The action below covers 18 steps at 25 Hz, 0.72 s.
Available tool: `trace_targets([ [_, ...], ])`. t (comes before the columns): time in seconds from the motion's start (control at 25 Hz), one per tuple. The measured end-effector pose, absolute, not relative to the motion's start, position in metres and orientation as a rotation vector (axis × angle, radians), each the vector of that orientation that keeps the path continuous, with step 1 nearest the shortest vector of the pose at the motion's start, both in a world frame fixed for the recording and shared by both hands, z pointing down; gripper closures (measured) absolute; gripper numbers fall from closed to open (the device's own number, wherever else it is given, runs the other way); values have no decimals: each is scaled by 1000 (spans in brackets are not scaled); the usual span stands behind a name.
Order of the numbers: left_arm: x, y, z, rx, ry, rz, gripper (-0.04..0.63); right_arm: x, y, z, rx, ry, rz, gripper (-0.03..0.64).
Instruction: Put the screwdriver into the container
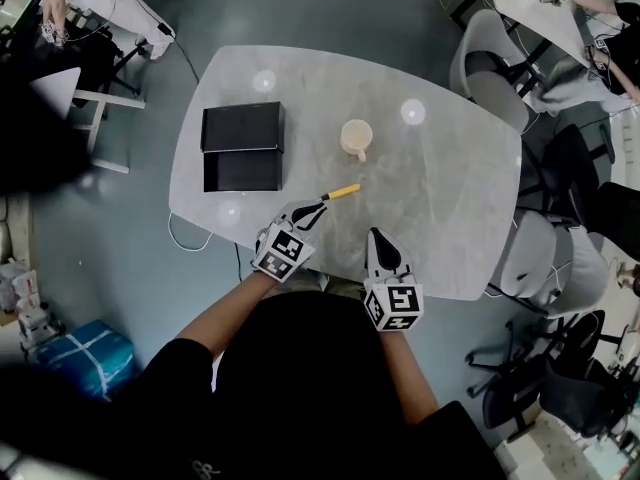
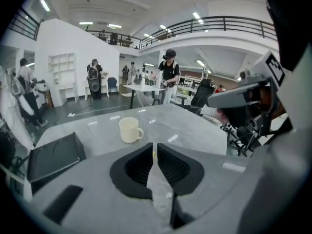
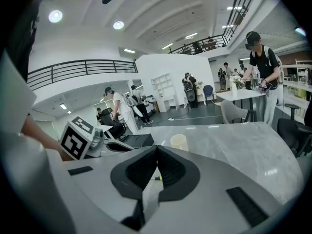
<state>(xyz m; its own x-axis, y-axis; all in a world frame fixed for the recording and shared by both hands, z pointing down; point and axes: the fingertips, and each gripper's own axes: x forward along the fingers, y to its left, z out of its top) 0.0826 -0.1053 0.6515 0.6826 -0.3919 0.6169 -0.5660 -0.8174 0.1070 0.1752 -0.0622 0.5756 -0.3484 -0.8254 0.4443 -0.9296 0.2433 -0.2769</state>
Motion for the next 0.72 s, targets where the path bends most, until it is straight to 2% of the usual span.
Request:
trace_targets([
  [0.08,90,-112,676,2533,-740,934,558,185,-67,581,1659,-2305,777,609],
  [0.16,98,-111,708,2504,-675,1048,465,194,-70,588,1651,-2306,799,609],
  [0.2,100,-109,723,2493,-632,1107,446,197,-72,592,1646,-2305,808,609],
  [0.72,128,-131,824,2270,-448,1483,428,274,-91,633,1765,-2226,981,609],
])
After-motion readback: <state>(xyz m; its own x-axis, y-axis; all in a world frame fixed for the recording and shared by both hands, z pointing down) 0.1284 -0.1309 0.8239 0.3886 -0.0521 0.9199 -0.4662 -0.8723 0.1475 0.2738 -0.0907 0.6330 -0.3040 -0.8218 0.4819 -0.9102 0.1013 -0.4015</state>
